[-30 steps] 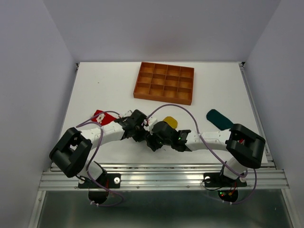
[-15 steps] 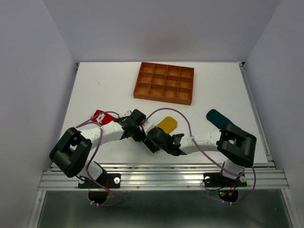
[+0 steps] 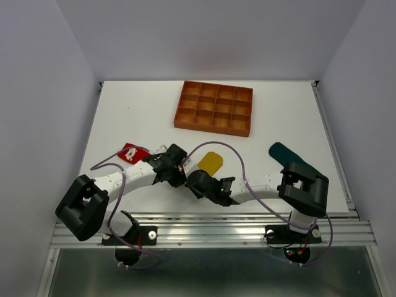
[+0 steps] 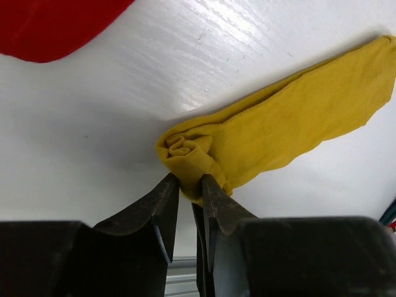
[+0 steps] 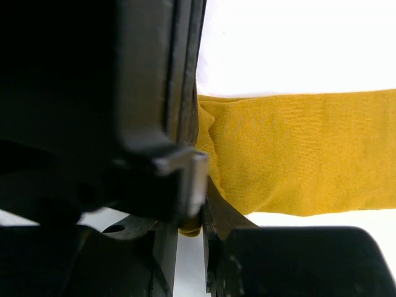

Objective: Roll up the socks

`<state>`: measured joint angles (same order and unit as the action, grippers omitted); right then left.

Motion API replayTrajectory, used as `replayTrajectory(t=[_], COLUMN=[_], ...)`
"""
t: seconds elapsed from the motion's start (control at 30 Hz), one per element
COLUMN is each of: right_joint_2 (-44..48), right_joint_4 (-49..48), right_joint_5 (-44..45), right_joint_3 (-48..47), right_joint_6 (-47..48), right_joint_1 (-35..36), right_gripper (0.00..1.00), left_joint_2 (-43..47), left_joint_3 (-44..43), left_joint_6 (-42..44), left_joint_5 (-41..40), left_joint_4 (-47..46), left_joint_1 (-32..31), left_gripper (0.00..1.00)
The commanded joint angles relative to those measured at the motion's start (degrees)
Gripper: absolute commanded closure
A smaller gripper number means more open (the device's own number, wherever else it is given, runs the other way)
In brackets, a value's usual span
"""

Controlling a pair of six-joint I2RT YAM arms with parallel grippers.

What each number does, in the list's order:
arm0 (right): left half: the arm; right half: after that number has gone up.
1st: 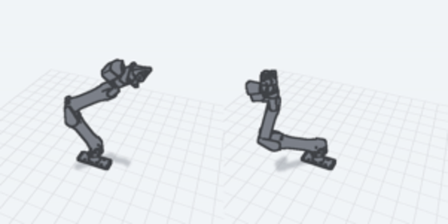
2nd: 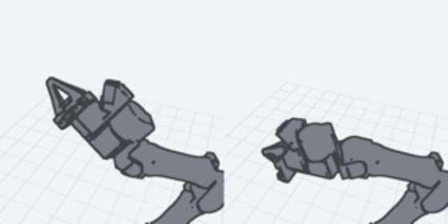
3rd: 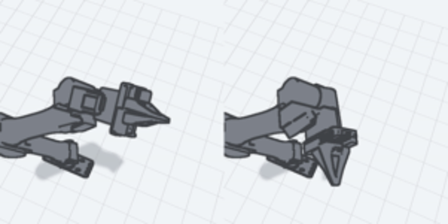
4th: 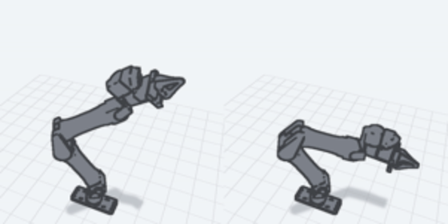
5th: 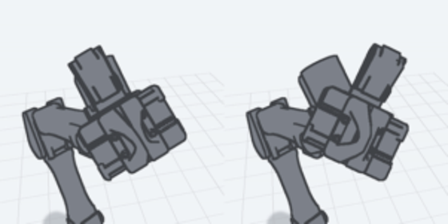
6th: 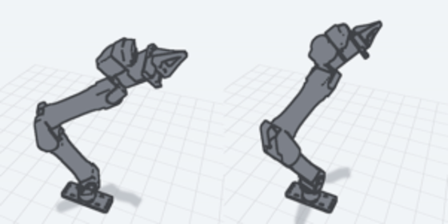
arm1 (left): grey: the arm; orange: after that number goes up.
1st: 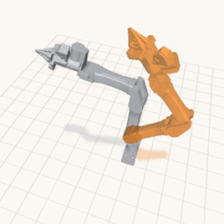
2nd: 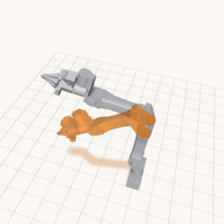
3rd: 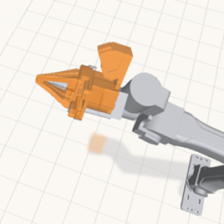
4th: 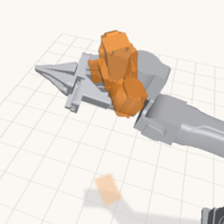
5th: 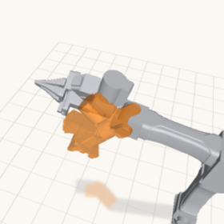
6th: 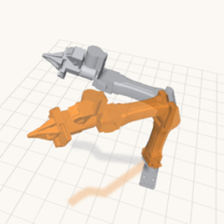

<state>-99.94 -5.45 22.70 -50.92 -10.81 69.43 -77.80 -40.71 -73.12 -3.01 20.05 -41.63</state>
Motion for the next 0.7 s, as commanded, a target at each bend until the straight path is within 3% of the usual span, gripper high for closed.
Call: replayTrajectory(t=[0.0,0.2,0.33,0.43,0.47,0.53,0.67], right_joint_2=[-2.01,-1.31,-0.96,-0.78,-0.87,-0.78,-1.92], right_joint_4=[2.64,1.32,1.41,1.41,1.32,0.97,0.88], right_joint_5=[-3.09,-13.28,-20.75,-28.04,-30.06,-35.43,-42.89], right_joint_3=[1.08,0.73,0.03,-0.24,-0.24,-0.24,-0.94], right_joint_6=[-3.34,-6.24,-8.43,-10.97,-11.42,-12.48,-14.23], right_joint_1=[0.09,-2.01,-4.99,-8.59,-9.48,-10.89,-14.13], right_gripper=[0.85,0.88,0.88,0.88,0.88,0.88,0.88], left_joint_2=[5.99,9.42,11.52,13.99,14.6,15.66,16.28], left_joint_3=[0.98,2.56,3.35,4.14,4.32,4.32,4.32], left_joint_6=[-0.35,0.61,1.75,1.93,2.11,2.72,3.6], left_joint_5=[-0.86,-0.86,-0.86,-1.38,-1.65,-2.09,-2.27], left_joint_4=[4.29,4.55,3.69,2.8,2.71,2.71,2.27], left_joint_1=[0.05,1.72,2.25,2.25,2.25,2.25,2.25], left_gripper=[0.66,0.52,0.5,0.39,0.28,0.14,0.12])
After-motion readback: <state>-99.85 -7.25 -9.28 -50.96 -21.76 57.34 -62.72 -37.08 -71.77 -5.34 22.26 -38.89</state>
